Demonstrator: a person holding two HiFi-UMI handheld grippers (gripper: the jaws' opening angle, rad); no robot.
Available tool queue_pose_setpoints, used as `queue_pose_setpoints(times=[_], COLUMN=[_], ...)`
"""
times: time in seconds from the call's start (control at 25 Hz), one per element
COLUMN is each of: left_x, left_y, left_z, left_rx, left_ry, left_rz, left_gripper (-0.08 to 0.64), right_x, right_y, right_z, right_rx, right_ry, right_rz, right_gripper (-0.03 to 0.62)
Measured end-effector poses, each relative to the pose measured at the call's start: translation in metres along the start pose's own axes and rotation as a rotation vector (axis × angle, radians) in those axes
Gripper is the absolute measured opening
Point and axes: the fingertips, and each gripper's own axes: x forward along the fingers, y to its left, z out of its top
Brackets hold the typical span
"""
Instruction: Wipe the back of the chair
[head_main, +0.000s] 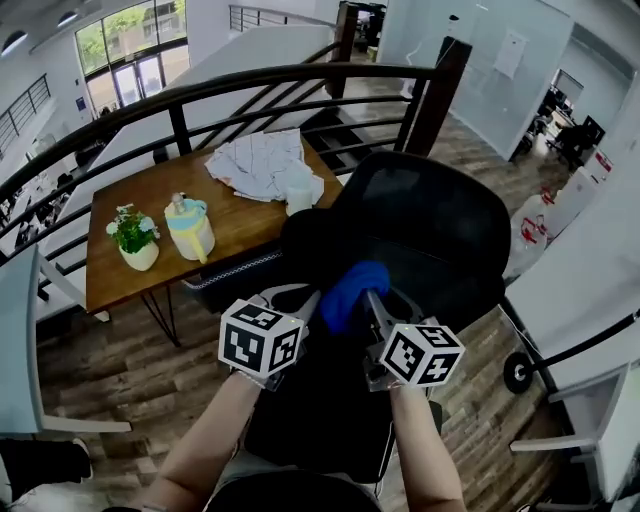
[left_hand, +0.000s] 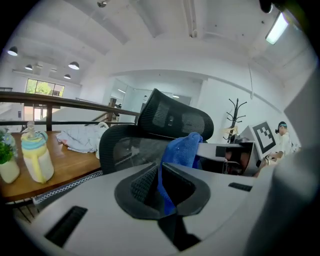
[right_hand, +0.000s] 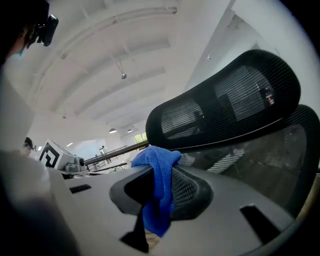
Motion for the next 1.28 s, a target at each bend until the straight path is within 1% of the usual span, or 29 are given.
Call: queue_pose_setpoints(times=[0.16,0.32,0.48,0.6,0.8,0.96,1.28], left_x=[-0.012,-0.022,-0.029,-0.029,-0.022,-0.015,0.004], left_y=[0.021,0.046,0.068,0.078,0.084,0.081,0.065], left_z=[-0.008,-0.016,-0.021,-0.023,-0.021,-0.022,-0.025], left_rx=[-0.006,-0.046,-0.084,-0.102,-0.115,-0.14,-0.138], left_ry=[0.006,0.011,0.008,0.007,0.004,-0.001,0.017], left_rz=[0.035,0.087,0.134,0.151,0.16,0.159,0.13], left_gripper=[0.035,0.035,0.035,0.035,0.035,0.035,0.035], right_x=[0.034,0.064,0.09,0.104,0.12,0.122,0.111], right_y=[0.026,0.046,0.058,0.062,0.055,0.042,-0.002], right_z=[-0.015,-0.026,-0.025,-0.023,-0.02,-0.016,-0.02], right_rx=[-0.026,-0.043,-0.044,-0.054,-0.061,-0.058,-0.054], right_ry=[0.056,0.102,0.117,0.124,0.132,0.134,0.143], right_rz=[0.072,0.126,0.163,0.176,0.154,0.131,0.033], right_gripper=[0.084,0.084,0.084,0.084,0.084,0.084,0.084])
